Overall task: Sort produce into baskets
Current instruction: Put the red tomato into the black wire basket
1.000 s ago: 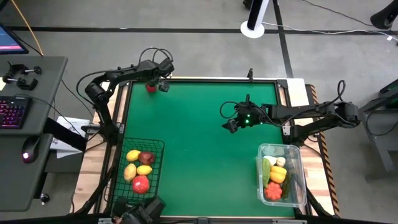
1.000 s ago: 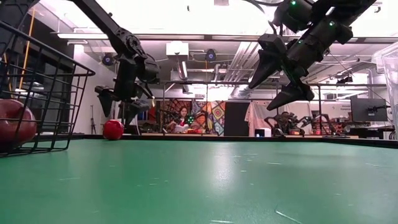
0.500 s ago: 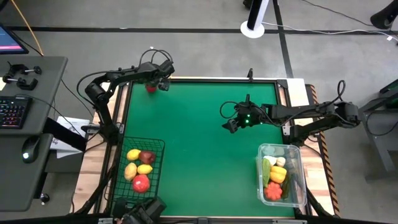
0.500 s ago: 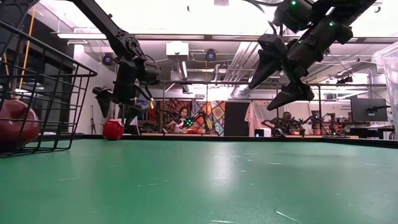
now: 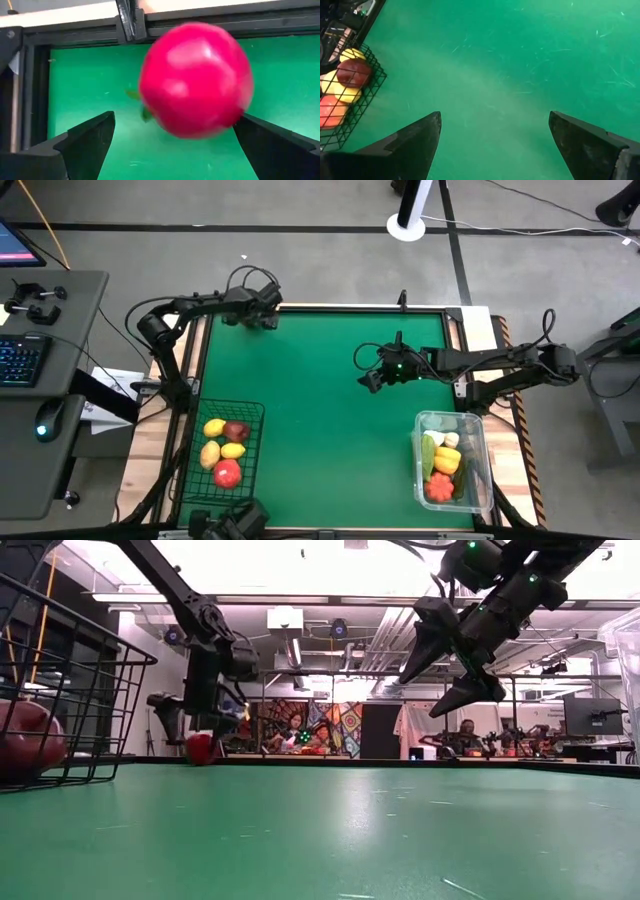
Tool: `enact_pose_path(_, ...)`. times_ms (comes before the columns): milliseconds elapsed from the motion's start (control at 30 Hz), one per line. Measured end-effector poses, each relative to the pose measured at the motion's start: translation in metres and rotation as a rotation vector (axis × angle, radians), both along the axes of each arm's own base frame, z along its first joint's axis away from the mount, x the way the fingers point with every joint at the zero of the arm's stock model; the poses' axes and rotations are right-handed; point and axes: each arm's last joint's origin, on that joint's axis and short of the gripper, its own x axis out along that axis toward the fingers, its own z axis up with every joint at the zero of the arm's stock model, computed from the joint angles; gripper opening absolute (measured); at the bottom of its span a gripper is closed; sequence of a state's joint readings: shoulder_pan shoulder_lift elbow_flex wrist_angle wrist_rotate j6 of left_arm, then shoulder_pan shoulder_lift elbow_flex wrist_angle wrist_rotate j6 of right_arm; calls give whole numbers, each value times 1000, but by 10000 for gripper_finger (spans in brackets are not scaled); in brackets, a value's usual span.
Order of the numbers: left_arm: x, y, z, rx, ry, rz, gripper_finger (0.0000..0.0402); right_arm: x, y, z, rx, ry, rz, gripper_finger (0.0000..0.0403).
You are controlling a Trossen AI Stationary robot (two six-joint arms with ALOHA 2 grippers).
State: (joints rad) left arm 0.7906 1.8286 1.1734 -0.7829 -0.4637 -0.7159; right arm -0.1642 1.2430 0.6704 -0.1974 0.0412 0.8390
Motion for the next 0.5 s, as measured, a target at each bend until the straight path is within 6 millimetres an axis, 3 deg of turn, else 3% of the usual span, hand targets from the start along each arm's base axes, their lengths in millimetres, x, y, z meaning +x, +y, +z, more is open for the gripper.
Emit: enact_pose_path(500, 11, 10, -3, 161, -118, 41, 389, 0, 0, 0, 30, -7, -28, 360)
